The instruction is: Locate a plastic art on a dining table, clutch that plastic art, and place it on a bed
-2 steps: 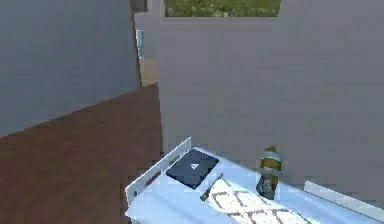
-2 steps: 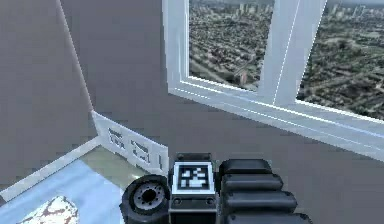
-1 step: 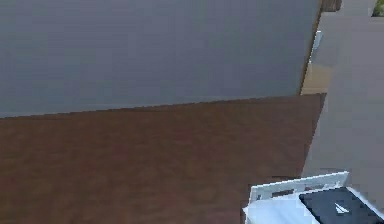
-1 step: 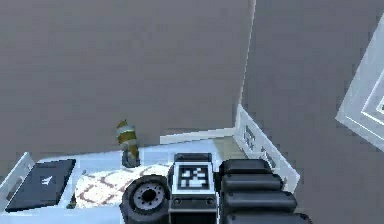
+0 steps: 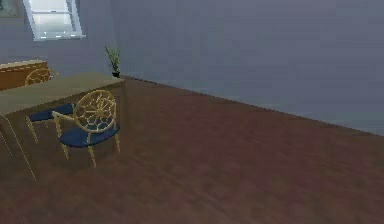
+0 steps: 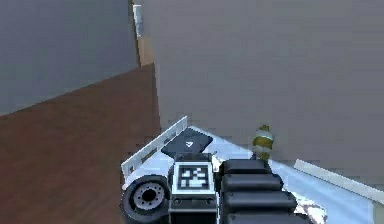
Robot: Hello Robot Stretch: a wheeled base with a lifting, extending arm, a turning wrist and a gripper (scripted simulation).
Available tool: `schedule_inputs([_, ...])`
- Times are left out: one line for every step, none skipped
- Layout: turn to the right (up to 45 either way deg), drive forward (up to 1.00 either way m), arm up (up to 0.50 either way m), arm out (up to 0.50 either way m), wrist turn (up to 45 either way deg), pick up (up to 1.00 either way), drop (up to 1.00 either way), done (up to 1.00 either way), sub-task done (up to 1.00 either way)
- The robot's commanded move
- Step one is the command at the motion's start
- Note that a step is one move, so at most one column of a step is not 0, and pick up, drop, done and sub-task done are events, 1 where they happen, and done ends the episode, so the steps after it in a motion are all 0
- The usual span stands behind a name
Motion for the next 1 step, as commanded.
schedule_inputs([-15.0,0.00,0.00,0.00,0.0,0.00,0.00,0.00,0.00])
